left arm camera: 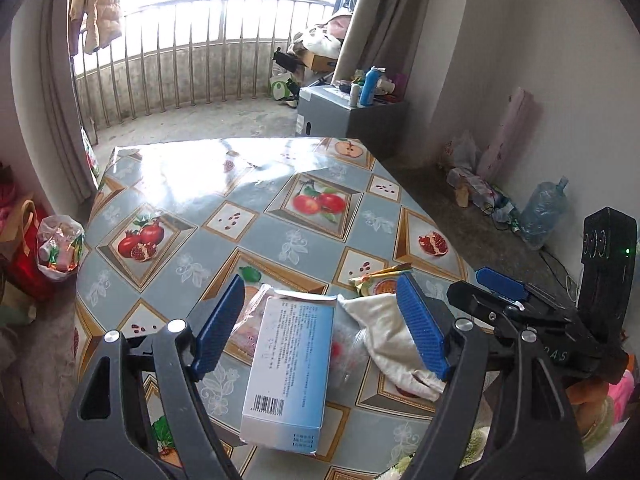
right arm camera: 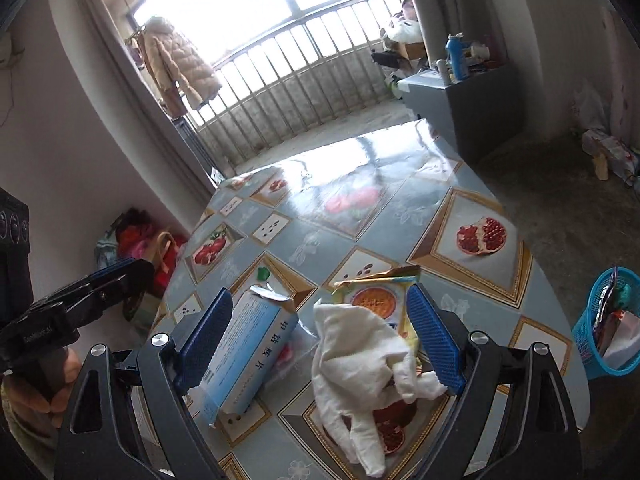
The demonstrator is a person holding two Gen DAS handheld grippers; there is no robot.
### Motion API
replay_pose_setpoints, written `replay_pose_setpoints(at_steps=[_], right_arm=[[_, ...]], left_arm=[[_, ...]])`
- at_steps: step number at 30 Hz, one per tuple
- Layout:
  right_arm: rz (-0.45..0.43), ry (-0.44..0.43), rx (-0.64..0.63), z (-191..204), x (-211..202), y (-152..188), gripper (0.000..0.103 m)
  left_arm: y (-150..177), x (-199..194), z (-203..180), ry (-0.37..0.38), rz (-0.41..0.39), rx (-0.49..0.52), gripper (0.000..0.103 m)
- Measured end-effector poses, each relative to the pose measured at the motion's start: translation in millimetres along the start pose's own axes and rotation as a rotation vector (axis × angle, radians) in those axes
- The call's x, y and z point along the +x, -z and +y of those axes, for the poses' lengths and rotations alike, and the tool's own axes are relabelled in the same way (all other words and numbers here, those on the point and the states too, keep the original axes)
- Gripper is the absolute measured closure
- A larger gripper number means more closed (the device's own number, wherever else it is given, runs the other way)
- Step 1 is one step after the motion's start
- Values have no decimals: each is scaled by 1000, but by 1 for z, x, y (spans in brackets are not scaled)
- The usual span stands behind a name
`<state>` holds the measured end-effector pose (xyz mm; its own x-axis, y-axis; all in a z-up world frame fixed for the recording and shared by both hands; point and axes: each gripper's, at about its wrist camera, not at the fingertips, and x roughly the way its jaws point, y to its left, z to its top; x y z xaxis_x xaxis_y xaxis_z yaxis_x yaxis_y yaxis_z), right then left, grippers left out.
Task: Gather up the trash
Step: 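Move both open grippers back toward the table, then grasp the white glove with the right gripper while the left grasps the white-and-blue box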
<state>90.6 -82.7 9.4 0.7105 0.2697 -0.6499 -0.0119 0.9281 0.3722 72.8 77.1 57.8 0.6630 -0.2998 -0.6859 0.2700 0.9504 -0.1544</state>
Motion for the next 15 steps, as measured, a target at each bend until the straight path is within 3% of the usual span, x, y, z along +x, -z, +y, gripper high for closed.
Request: replay_pose_setpoints(at_steps=[10, 15], right_arm=[[45, 27, 104, -51, -8, -6, 17], [100, 52, 91, -61, 5, -5, 17]], left_arm=[[29, -1, 43, -71, 24, -128, 29], [41, 4, 55, -60, 34, -166, 29]])
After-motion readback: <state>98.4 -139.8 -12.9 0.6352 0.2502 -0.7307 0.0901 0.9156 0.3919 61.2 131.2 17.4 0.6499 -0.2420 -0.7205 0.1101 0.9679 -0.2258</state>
